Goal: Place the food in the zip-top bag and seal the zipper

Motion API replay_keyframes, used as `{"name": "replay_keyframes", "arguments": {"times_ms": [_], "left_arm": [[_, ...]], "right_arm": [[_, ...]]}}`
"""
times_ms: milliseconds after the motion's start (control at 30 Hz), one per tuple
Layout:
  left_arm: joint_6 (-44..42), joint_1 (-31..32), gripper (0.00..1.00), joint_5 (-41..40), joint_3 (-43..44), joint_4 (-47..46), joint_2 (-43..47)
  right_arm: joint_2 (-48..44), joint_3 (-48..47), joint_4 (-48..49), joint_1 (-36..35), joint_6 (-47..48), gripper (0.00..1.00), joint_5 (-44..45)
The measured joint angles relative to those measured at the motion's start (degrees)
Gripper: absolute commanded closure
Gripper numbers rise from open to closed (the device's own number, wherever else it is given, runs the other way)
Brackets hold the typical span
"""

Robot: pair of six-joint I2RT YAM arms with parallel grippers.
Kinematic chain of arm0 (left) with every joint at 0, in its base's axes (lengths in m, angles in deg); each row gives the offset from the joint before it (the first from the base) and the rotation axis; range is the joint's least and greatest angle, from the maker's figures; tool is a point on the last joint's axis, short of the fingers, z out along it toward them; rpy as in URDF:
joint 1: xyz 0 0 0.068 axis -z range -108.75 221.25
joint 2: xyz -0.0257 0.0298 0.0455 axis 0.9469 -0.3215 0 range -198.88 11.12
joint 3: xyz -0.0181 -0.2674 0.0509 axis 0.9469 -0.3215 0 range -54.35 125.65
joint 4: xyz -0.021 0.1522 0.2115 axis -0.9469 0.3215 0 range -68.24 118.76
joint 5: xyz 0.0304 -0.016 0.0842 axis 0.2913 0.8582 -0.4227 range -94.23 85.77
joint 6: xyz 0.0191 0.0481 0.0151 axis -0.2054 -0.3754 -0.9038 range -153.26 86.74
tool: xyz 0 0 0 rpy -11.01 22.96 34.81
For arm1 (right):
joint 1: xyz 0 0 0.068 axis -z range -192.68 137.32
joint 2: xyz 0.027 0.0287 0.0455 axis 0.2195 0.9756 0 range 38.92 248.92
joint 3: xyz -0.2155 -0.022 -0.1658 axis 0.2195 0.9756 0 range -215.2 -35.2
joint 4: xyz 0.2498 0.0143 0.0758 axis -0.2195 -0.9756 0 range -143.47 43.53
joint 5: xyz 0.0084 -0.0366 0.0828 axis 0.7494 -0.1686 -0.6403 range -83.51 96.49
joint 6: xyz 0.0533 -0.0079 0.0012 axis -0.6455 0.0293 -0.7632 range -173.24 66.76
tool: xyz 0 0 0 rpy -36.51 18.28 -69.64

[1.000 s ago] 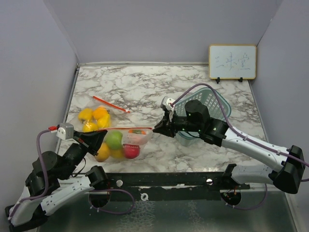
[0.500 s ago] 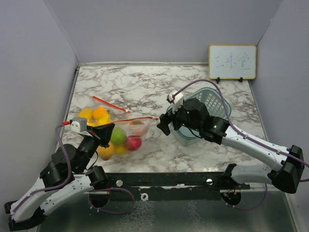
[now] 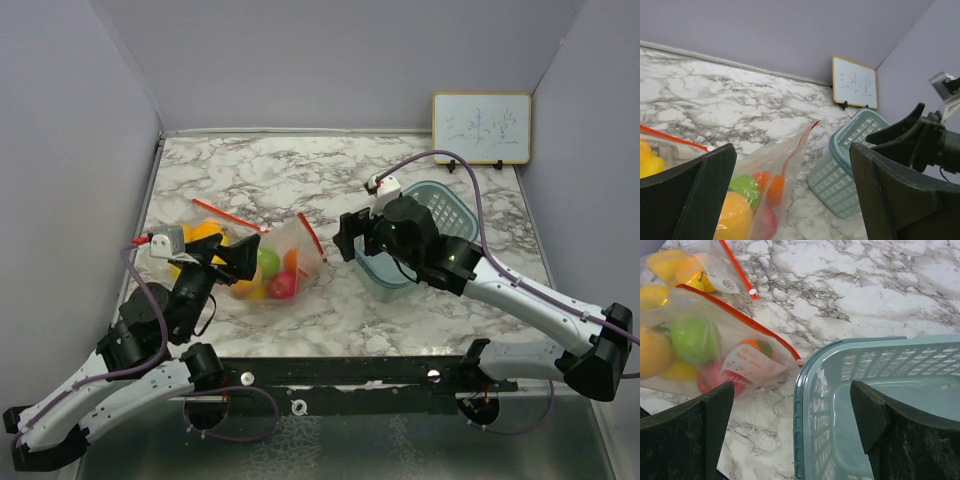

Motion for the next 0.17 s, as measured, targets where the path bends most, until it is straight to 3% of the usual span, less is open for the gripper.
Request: {"name": "replay_keyframes", "arguments": {"times_ms": [167], "left_arm": [[-1.5,0.0,0.01,2.5,0.9,-2.2,-0.2]], "right_arm": [[0.0,0.2,-1.0,0.0,-1.7,0.01,1.3]]}}
